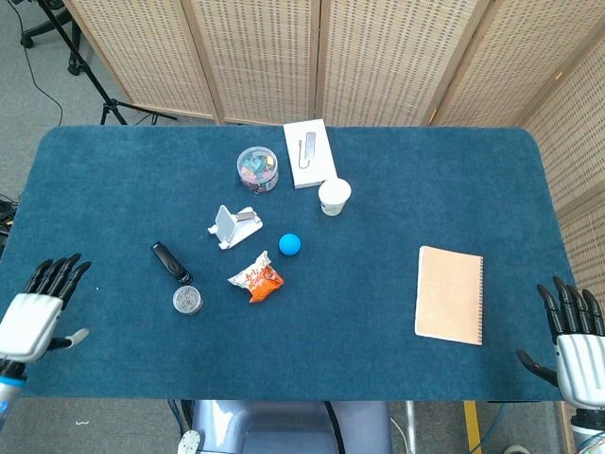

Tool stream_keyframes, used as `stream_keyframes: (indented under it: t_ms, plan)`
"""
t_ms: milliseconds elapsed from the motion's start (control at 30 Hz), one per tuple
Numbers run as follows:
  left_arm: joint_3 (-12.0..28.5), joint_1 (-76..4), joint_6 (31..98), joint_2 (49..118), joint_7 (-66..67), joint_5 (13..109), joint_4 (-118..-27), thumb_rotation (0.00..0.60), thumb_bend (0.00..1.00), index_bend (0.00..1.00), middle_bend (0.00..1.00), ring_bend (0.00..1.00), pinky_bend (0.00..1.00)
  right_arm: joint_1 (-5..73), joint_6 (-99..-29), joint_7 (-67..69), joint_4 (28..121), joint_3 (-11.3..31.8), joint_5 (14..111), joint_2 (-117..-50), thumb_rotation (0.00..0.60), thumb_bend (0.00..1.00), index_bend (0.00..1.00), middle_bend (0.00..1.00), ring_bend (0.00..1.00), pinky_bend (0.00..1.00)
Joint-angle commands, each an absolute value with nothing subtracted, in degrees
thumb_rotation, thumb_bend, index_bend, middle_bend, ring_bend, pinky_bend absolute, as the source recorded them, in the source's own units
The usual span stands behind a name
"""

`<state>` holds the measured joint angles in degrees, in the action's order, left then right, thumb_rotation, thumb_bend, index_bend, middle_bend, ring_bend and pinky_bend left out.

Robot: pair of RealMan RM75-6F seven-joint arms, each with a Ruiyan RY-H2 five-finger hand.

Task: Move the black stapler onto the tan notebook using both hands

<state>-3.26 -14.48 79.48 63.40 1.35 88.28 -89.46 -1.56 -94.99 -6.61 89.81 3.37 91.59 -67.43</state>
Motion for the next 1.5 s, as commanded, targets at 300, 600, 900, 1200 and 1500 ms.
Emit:
stream_keyframes:
  t_ms: [300, 600, 900, 1200, 1500]
  plan:
    - [2.7, -31.5, 57.8, 77.8, -3.1, 87.5, -61.0, 0.6, 0.0, 0.11, 0.0, 0.0, 0.02, -0.9, -92.6, -7.7, 89.1, 4.3, 88.5, -68.3, 0.6, 0.03, 0.01, 0.0, 0.0, 0.0]
    - [2.2, -36.6, 50.6, 85.3, -3.8, 87.3, -50.6, 0.6, 0.03, 0.17, 0.0, 0.0, 0.06, -0.4, -91.2, -8.3, 88.4, 4.7, 86.9, -69.0, 0.6, 0.04, 0.01, 0.0, 0.0, 0.0]
    - [1.9, -38.8, 51.8, 88.5, -4.7, 88.6, -50.0, 0.6, 0.15, 0.26, 0.04, 0.04, 0.16, -0.2, -90.7, -7.7, 88.3, 4.7, 86.6, -69.0, 0.6, 0.04, 0.01, 0.0, 0.0, 0.0]
    - [2.0, -39.2, 52.7, 90.4, -0.2, 87.8, -50.5, 0.6, 0.34, 0.65, 0.46, 0.4, 0.44, -0.2, -90.5, -6.9, 88.6, 4.6, 86.4, -68.5, 0.6, 0.05, 0.01, 0.0, 0.0, 0.0]
    - [2.2, -38.5, 57.0, 88.0, -0.5, 88.2, -52.6, 0.6, 0.39, 0.72, 0.51, 0.44, 0.48, -0.2, -90.5, -6.4, 88.9, 4.5, 86.5, -68.2, 0.6, 0.05, 0.01, 0.0, 0.0, 0.0]
